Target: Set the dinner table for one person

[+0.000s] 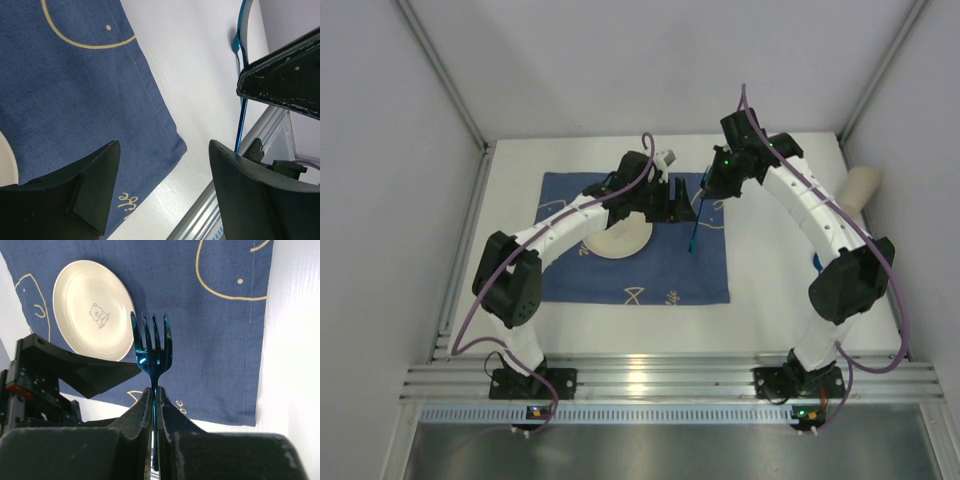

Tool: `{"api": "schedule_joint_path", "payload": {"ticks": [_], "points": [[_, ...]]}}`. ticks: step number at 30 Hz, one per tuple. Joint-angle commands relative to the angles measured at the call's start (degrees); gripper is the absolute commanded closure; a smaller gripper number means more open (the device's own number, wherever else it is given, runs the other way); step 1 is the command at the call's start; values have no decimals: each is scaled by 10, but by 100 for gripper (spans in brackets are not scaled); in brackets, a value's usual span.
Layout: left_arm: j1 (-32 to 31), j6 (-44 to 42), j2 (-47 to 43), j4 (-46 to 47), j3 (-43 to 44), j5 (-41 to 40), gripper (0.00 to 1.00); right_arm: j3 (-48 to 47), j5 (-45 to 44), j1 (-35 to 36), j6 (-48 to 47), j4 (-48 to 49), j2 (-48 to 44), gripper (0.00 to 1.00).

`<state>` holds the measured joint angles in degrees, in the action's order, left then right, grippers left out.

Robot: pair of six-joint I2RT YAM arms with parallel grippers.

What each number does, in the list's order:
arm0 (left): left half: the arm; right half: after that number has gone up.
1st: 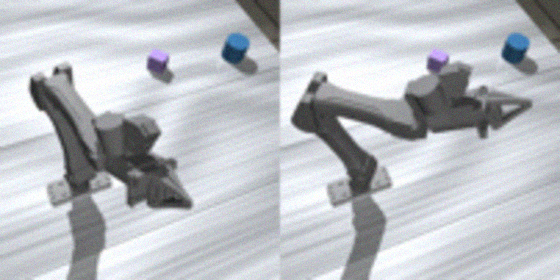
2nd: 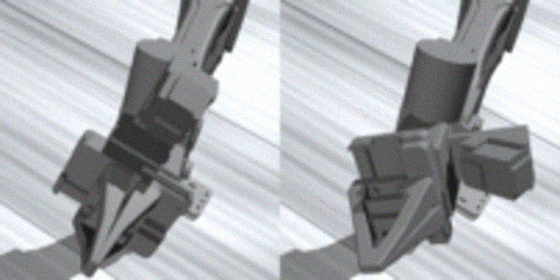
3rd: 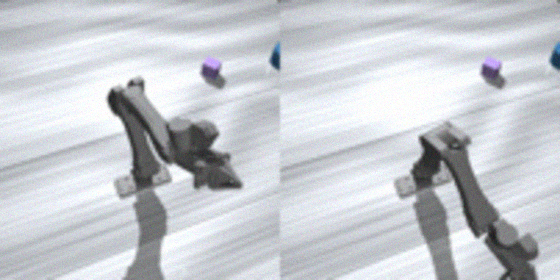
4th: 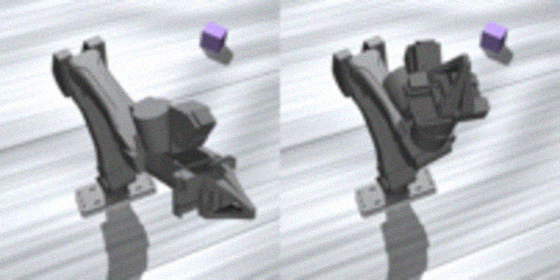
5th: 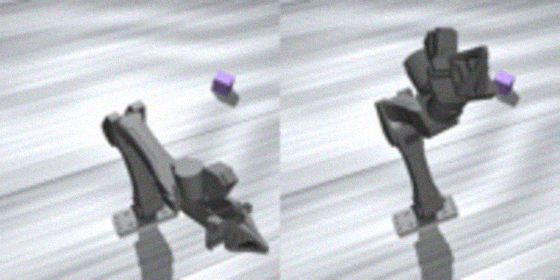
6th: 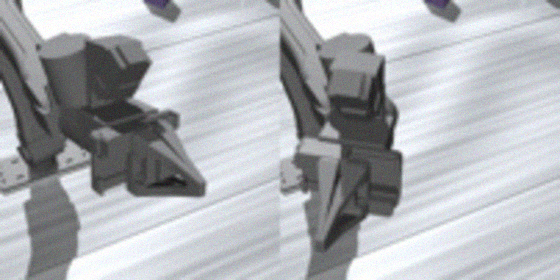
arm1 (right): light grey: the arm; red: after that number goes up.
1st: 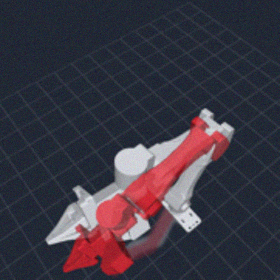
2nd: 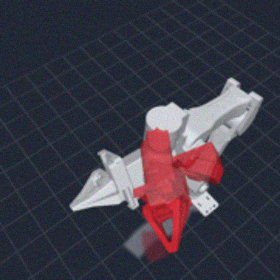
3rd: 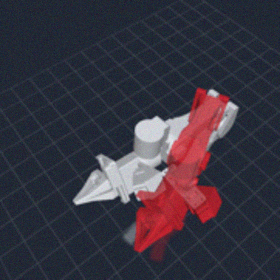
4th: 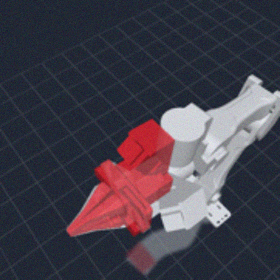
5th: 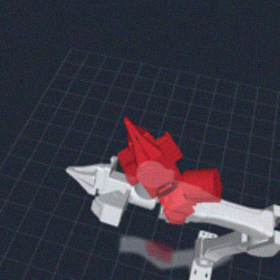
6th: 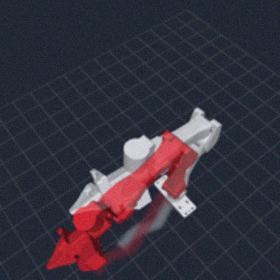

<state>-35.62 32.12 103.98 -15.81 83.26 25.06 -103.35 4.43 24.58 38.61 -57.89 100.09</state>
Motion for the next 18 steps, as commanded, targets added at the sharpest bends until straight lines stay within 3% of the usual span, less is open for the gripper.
{"api": "schedule_joint_path", "payload": {"ticks": [1, 12, 18], "points": [[3, -24, -47, -1, 3, -27, 24, 3, 0, 5, -1, -1, -26, 100], [5, -33, -63, -23, 13, -48, 31, 10, 1, 5, -6, 1, -18, 100], [4, -16, -63, 5, 21, 12, 33, 16, 2, 5, -9, 7, -8, 100]]}}
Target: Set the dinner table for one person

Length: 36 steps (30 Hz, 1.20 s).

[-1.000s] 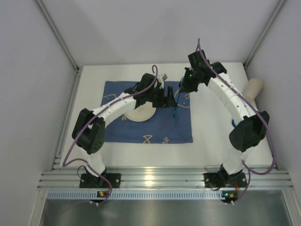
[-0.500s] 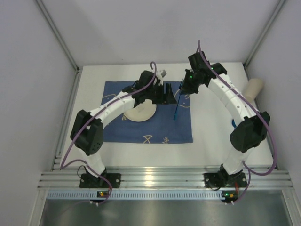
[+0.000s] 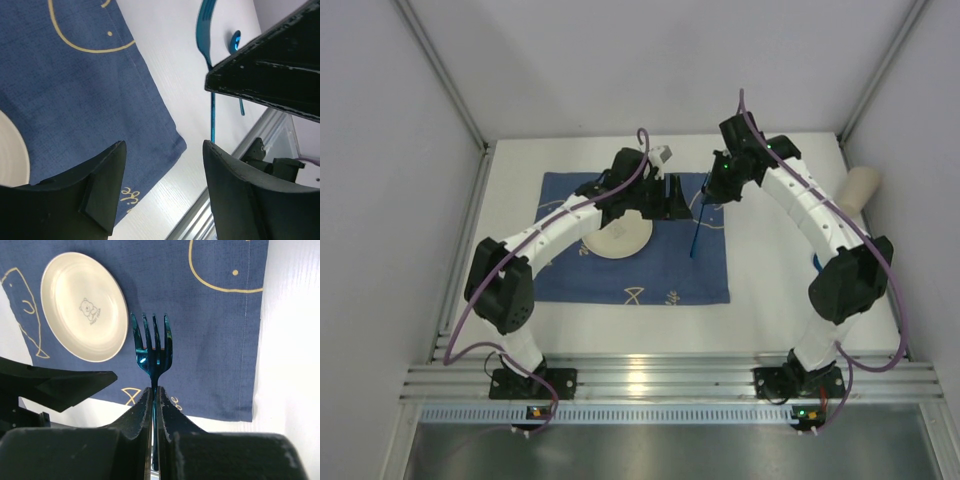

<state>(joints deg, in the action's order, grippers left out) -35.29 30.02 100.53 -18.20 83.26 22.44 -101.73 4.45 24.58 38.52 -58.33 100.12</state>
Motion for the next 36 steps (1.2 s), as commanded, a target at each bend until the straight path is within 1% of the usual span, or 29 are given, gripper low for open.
{"api": "schedule_joint_path", "payload": {"ticks": [1, 7, 8, 10, 12, 17, 20, 21, 22, 23, 28, 29, 30, 31, 32, 33, 34, 36], "points": [[0, 8, -29, 34, 22, 59, 33, 0, 1, 5, -9, 12, -5, 100], [-2, 21, -24, 60, 11, 99, 33, 0, 2, 5, -11, 17, 3, 100], [-4, 23, -21, 62, 12, 117, 33, 0, 4, 5, -11, 17, 4, 100], [-7, 23, -5, 62, 15, 127, 34, 0, 6, 5, -11, 22, 8, 100], [-14, 23, 14, 57, 23, 137, 39, 0, 13, 5, -9, 23, 10, 100], [-20, 10, 48, 41, 43, 135, 46, -1, 28, 4, -7, 33, 13, 100], [-20, 3, 66, 33, 65, 135, 60, 8, 49, 2, -3, 48, 12, 100], [-19, 4, 71, 33, 69, 137, 69, 12, 54, 0, 0, 51, 12, 100], [-20, 5, 75, 30, 80, 136, 96, 17, 57, 0, 0, 56, 12, 100], [-20, 4, 81, 26, 85, 135, 100, 19, 60, -1, 0, 56, 12, 100], [-14, -6, 81, 6, 85, 130, 100, 18, 86, -8, -5, 64, 15, 100], [-11, -8, 77, 4, 81, 128, 100, 16, 95, -11, -6, 66, 17, 92], [-8, -9, 73, -3, 74, 129, 100, 14, 104, -14, -10, 73, 17, 77], [6, -11, 68, -3, 54, 127, 100, 5, 113, -17, -12, 75, 17, 58], [14, -10, 52, -3, 43, 128, 100, 0, 113, -22, -15, 74, 17, 3], [23, -11, 43, -2, 32, 128, 100, -7, 115, -25, -23, 73, 15, 0], [46, -13, 34, -5, 11, 128, 100, -18, 115, -30, -26, 72, 12, 0], [71, -22, 1, -11, -9, 127, 100, -23, 117, -47, -34, 72, 2, 0]]}}
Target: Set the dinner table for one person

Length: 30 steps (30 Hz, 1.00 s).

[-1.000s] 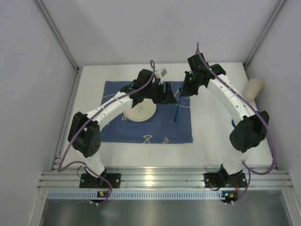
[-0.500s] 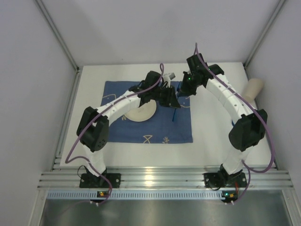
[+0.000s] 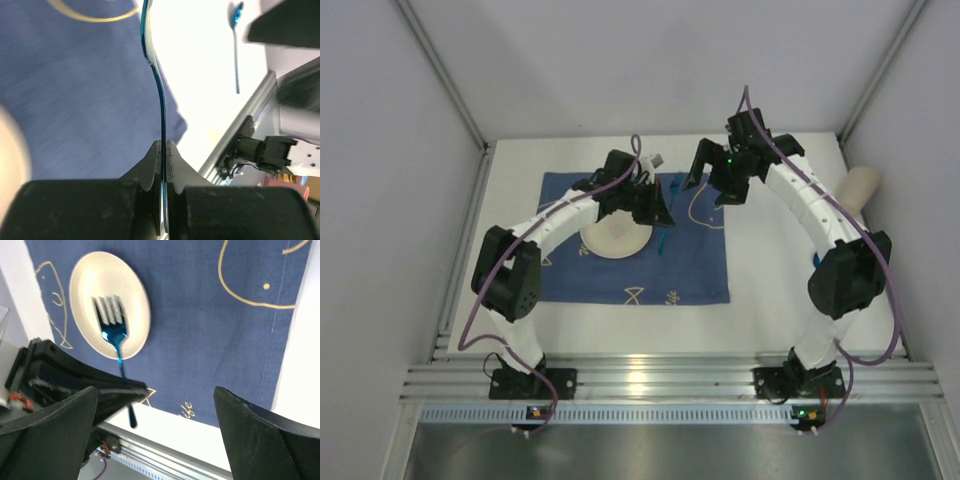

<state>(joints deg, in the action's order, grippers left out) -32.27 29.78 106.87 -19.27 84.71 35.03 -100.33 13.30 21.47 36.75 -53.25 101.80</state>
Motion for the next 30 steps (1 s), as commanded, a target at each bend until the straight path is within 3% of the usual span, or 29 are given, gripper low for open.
{"api": "schedule_joint_path", "payload": {"ticks": [1, 5, 10, 14, 19, 30], "points": [[70, -37, -74, -26, -38, -5, 100, -36, 32, -23, -18, 20, -19, 0], [158, -103, -131, -115, -71, -64, 100, -3, 37, -56, -26, 17, -44, 0], [277, -215, -150, -184, -103, -67, 100, 102, 44, -72, -29, 32, -84, 0], [306, -219, -139, -171, -123, -95, 100, 154, 51, -76, -21, 40, -101, 2], [317, -236, -86, -203, -108, -153, 100, 140, 46, -78, -38, 15, -98, 3], [351, -251, -39, -102, -186, -57, 99, 123, 52, -100, -64, -20, -87, 4]]}}
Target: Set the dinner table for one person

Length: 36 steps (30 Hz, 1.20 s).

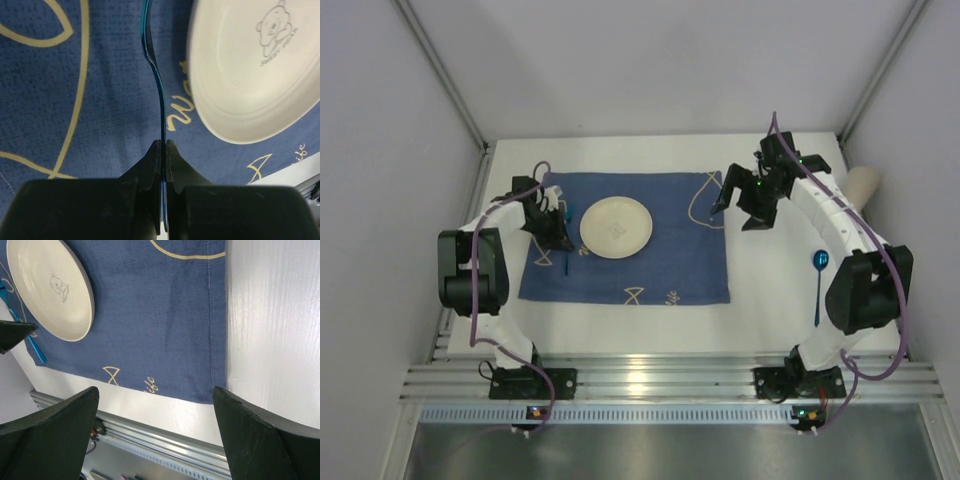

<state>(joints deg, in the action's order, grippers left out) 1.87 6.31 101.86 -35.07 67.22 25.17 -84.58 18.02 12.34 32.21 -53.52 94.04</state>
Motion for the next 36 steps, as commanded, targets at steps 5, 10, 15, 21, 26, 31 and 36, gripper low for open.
{"api": "schedule_joint_path", "payload": {"ticks": [5, 10, 15, 21, 26, 31, 36], "points": [[11, -22, 49, 76, -26, 40, 97, -38, 6, -14, -25, -26, -5, 4], [20, -18, 61, 96, -40, -11, 85, -35, 15, -14, -27, -26, 5, 8], [27, -1, 35, 96, -42, -107, 54, -35, 11, -13, -27, -29, 13, 7], [26, 41, -56, 90, -34, -209, 16, -52, -47, -18, -35, -45, -1, 4], [24, 105, -118, 80, -18, -225, 15, -30, -84, -48, -33, -54, -32, 3], [-1, 120, -138, 112, -47, -195, 2, 20, -94, -79, -29, -52, -81, 3], [-16, 121, -106, 102, -53, -205, 2, 46, -163, -115, -44, -83, -124, 2]]}}
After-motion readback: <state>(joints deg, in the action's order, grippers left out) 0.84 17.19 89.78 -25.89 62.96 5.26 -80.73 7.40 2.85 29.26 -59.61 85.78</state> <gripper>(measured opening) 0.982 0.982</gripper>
